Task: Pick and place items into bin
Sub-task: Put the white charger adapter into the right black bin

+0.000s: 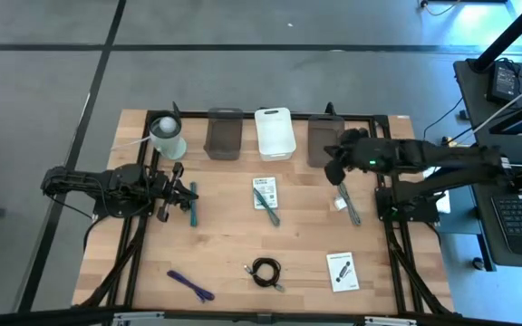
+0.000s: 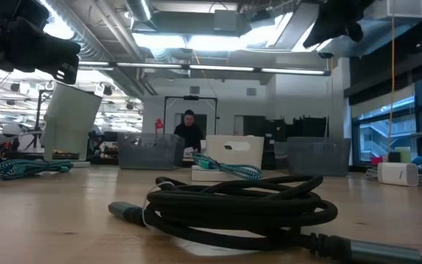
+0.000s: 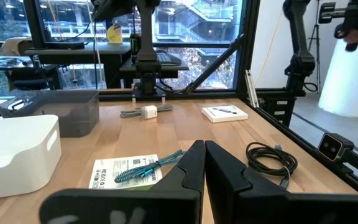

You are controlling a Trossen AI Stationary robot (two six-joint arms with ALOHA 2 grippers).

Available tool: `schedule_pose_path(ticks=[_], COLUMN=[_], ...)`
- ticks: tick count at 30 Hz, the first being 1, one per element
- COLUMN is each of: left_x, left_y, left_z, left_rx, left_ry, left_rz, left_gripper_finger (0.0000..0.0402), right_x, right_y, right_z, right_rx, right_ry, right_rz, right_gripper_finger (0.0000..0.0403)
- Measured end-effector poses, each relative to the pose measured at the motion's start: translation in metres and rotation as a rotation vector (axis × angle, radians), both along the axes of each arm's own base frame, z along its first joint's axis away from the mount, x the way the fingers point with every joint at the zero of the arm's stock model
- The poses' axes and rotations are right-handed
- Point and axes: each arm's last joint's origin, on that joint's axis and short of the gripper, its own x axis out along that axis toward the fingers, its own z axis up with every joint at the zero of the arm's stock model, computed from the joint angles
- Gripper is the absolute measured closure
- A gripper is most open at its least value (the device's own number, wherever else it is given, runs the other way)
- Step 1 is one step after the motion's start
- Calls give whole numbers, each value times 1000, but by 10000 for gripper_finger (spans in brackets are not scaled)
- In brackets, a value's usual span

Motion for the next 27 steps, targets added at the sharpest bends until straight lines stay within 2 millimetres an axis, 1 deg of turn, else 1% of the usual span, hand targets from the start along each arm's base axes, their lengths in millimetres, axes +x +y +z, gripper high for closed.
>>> schedule_pose_path(ticks=[3, 6, 8, 11, 16, 22, 27], left_x=[0, 0, 0, 0, 0, 0, 0], left_y=[0, 0, 0, 0, 0, 0, 0], left_z=[0, 0, 0, 0, 0, 0, 0], left_rx=[0, 0, 0, 0, 0, 0, 0], left_ry=[1, 0, 1, 0, 0, 1, 0], left_rz=[0, 0, 0, 0, 0, 0, 0], left_gripper_finger=[395, 395, 395, 395, 395, 395, 395], right_x=[10, 13, 13, 12, 8, 1, 0], right_y=[0, 1, 2, 4, 7, 12, 15], right_z=[6, 8, 6, -3, -32, -78, -113], right_rx=[96, 202, 274, 365, 426, 571, 680], right_ry=[133, 250, 310, 375, 461, 572, 566], right_rz=[-96, -227, -300, -354, -408, -449, -432], right_gripper_finger=[402, 400, 395, 381, 351, 305, 261])
